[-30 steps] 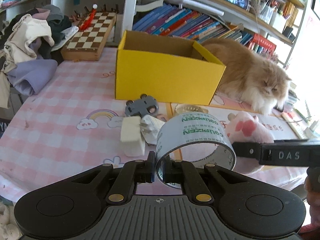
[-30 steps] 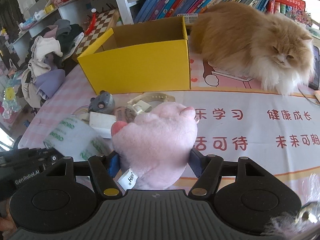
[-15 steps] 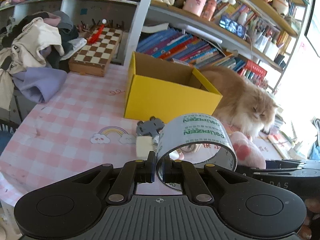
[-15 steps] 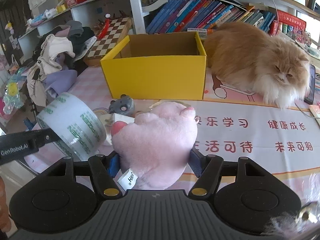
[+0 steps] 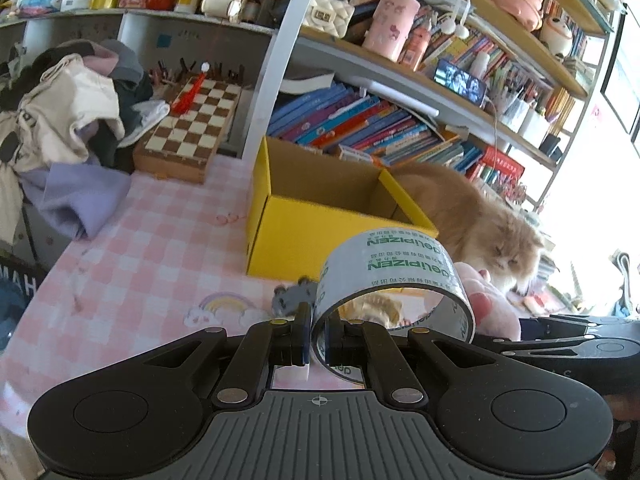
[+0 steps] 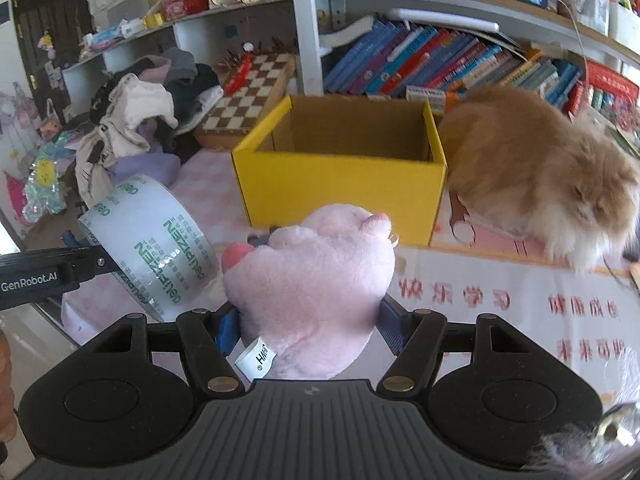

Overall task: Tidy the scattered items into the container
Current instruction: 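Carry the pink plush and tape roll together over the yellow box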

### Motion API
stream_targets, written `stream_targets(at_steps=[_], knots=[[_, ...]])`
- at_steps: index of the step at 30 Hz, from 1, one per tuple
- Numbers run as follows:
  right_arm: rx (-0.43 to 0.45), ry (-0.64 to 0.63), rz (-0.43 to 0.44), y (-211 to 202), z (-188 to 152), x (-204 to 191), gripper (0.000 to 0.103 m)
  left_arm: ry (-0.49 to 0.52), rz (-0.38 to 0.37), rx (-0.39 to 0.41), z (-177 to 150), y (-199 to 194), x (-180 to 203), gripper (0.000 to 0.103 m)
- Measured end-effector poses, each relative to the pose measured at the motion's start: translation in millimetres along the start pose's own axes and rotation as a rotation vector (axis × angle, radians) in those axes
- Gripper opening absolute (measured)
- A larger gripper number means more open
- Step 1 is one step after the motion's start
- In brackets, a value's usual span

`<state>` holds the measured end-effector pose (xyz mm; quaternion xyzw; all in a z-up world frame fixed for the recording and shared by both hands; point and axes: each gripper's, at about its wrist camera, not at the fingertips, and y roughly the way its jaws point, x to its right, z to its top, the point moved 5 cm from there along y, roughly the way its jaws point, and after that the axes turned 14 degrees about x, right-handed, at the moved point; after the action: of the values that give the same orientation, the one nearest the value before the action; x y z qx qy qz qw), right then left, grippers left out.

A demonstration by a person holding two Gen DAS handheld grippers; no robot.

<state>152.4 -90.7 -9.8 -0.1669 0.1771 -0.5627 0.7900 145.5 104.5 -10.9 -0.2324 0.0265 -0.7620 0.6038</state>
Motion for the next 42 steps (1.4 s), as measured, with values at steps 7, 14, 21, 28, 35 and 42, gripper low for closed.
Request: stream_targets(at_steps=[7, 14, 21, 28, 35, 42], knots=[[0.043, -0.01, 0.044, 22, 37, 17, 0.065, 0.023, 0.02, 0.036, 27, 24, 5, 0.005], [0.081, -0.055, 0.086, 51, 77, 39, 0.065, 0.057, 0.028, 0.062, 59, 64, 14, 0.005], [0.113, -0.127, 0.107, 95, 116, 66, 0.065, 0.14, 0.058, 0.066, 84, 116, 24, 0.005], [0.049, -0.237, 0.134, 161, 128, 80, 0.065, 0.22, 0.115, -0.01, 82, 177, 23, 0.005], [-0.091, -0.376, 0.177, 225, 117, 85, 0.065, 0.321, 0.183, -0.133, 64, 233, 15, 0.005], [-0.179, -0.44, 0.205, 262, 101, 88, 0.066, 0.367, 0.214, -0.206, 50, 263, 11, 0.005]])
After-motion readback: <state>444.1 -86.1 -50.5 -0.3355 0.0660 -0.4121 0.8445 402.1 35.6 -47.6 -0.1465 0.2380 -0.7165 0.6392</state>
